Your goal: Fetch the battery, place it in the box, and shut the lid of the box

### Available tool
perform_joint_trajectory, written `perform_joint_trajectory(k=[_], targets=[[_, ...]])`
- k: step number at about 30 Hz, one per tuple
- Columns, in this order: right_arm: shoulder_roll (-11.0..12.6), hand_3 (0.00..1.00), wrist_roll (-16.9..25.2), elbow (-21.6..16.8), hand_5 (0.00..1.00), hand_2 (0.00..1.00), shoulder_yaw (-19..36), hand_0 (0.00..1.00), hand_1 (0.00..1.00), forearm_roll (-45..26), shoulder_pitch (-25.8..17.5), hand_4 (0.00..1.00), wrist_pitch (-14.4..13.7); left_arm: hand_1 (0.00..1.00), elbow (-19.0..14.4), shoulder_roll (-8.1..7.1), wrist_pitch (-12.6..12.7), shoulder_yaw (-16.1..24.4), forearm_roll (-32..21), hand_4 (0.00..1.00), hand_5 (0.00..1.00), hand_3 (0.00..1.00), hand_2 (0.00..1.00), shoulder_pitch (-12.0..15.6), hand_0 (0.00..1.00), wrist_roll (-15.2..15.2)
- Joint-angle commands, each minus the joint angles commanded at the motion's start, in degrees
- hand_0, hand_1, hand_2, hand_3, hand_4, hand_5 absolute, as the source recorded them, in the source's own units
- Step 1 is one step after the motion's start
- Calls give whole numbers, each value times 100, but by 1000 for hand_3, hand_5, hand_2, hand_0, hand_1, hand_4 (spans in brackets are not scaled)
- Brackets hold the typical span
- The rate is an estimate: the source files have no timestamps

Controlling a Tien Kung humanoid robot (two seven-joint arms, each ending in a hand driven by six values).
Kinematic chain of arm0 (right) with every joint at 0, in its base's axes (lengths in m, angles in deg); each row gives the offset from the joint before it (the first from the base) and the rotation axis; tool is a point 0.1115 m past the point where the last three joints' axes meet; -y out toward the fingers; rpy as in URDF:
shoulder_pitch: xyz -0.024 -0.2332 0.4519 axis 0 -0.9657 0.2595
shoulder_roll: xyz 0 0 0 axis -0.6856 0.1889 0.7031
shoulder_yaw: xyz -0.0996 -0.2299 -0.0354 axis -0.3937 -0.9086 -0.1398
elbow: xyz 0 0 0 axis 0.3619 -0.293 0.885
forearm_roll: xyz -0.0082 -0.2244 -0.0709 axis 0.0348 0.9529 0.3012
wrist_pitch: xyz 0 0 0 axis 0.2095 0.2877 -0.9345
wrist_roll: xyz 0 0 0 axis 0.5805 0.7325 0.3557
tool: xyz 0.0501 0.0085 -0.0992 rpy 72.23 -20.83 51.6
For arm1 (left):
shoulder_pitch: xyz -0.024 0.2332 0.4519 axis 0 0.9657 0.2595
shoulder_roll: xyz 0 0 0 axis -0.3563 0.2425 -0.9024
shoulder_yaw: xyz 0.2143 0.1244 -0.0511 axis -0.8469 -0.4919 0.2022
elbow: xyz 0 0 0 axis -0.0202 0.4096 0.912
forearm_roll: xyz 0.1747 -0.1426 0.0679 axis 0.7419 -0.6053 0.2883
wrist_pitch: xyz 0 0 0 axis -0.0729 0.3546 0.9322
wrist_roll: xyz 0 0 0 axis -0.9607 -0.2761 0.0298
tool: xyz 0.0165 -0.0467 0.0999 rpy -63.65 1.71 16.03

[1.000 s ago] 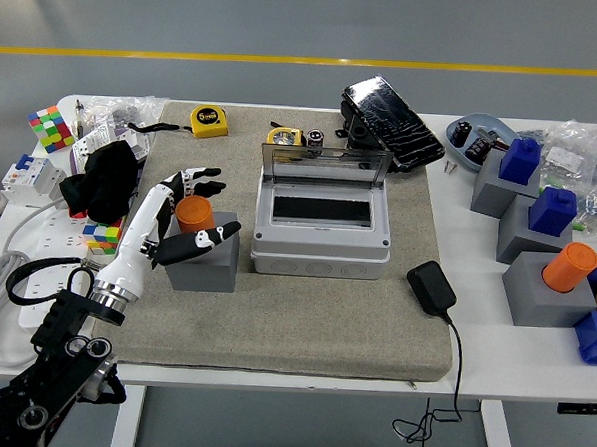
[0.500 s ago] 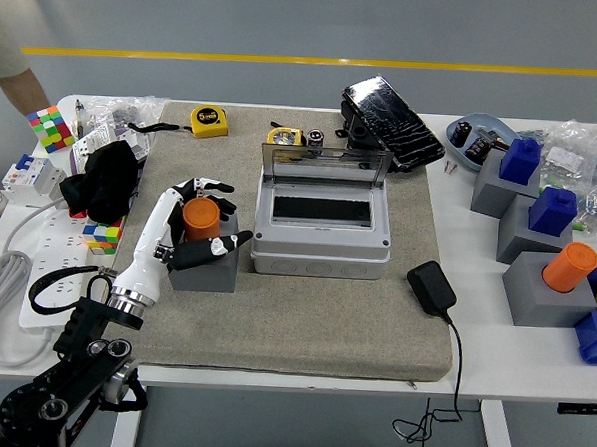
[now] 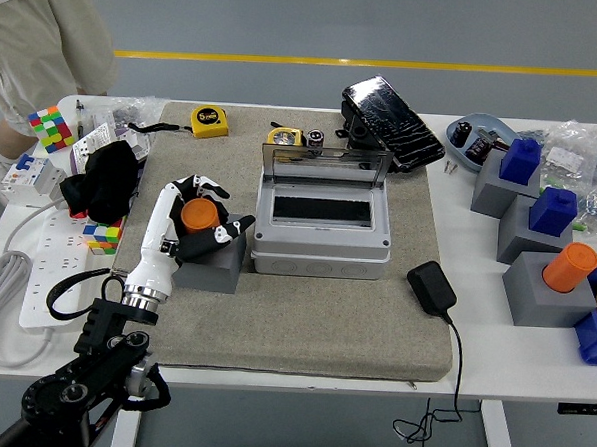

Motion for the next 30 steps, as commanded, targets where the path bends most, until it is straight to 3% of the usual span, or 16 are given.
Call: perform_joint_trajectory(k=[3, 4, 8, 16, 19, 23, 30], targets=[[-7, 577, -1, 0, 579, 658, -5, 642, 648, -5, -1, 975, 0, 72, -10, 0, 56, -20, -56, 998, 2, 224, 135, -11, 82, 0], [-9, 577, 1, 0, 580, 658, -9, 642, 648, -8, -2, 975, -1, 2, -34, 0, 65, -24, -70, 998, 2, 169, 76, -9, 41, 0], [-7, 577, 1, 0, 580, 658, -7, 642, 648, -4, -7, 975, -3, 2, -199, 0, 79, -6, 37, 998, 2, 169, 76, 11, 41, 0], [-9, 577, 0, 0, 580, 658, 5, 640, 648, -6, 2, 975, -9, 2, -957, -104, 54, 69, 791, 998, 2, 142, 68, -85, 23, -12], [-13, 577, 3, 0, 580, 658, -12, 640, 648, -25, 4, 975, -9, 2, -1278, -159, 40, 17, 1229, 998, 2, 142, 68, -236, 23, -302], [-16, 577, 7, 0, 580, 658, -29, 642, 648, -45, 6, 975, -12, 2, -1504, -227, -3, -272, 1896, 998, 26, 146, 68, -654, 19, -934], [-13, 577, 1, 0, 580, 658, -71, 642, 648, -72, 11, 975, -10, 2, -1187, -123, -224, -1023, 3062, 998, 57, 150, 75, -1615, 19, -1987]])
